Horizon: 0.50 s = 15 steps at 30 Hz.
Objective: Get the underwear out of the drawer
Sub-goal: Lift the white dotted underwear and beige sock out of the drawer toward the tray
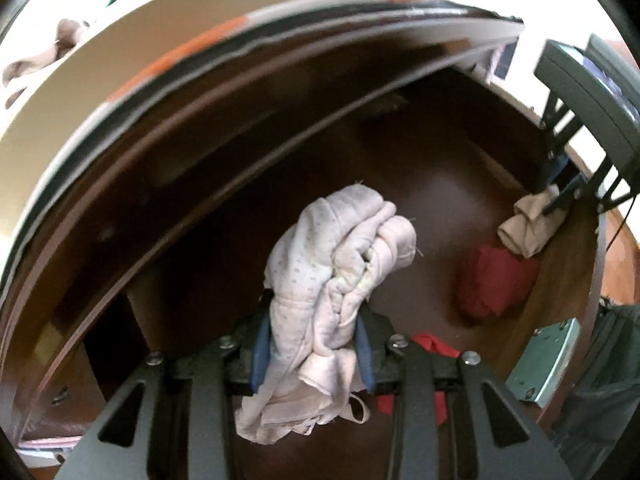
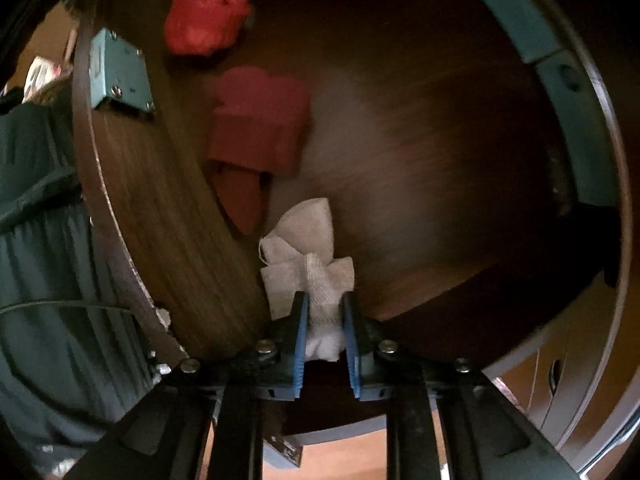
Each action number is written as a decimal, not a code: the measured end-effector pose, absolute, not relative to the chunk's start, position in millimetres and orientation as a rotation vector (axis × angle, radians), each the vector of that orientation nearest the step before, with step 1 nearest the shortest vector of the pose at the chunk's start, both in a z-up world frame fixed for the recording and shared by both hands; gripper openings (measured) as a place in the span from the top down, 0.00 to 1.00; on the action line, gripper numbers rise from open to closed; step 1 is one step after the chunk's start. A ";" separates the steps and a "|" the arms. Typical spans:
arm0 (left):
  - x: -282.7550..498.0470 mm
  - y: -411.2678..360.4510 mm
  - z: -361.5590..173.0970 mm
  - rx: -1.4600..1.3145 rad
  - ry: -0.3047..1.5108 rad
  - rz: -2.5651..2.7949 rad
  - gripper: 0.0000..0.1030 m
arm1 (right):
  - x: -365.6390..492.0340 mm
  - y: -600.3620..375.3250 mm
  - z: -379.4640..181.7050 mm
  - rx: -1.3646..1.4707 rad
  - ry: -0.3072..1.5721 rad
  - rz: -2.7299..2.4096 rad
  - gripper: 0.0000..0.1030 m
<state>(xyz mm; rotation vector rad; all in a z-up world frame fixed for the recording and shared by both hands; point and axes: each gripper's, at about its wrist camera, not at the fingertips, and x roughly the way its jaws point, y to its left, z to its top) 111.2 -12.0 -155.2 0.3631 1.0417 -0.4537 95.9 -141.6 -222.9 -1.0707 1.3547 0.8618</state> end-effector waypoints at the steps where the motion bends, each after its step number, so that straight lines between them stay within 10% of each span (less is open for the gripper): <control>1: 111.3 -8.7 -152.6 0.348 1.036 -0.446 0.67 | 92.9 -142.3 -221.5 -1.060 1.326 0.852 0.84; 15: 84.3 33.3 -133.6 0.160 0.933 -0.342 0.67 | 68.8 -155.6 -208.2 -0.802 1.098 0.797 0.85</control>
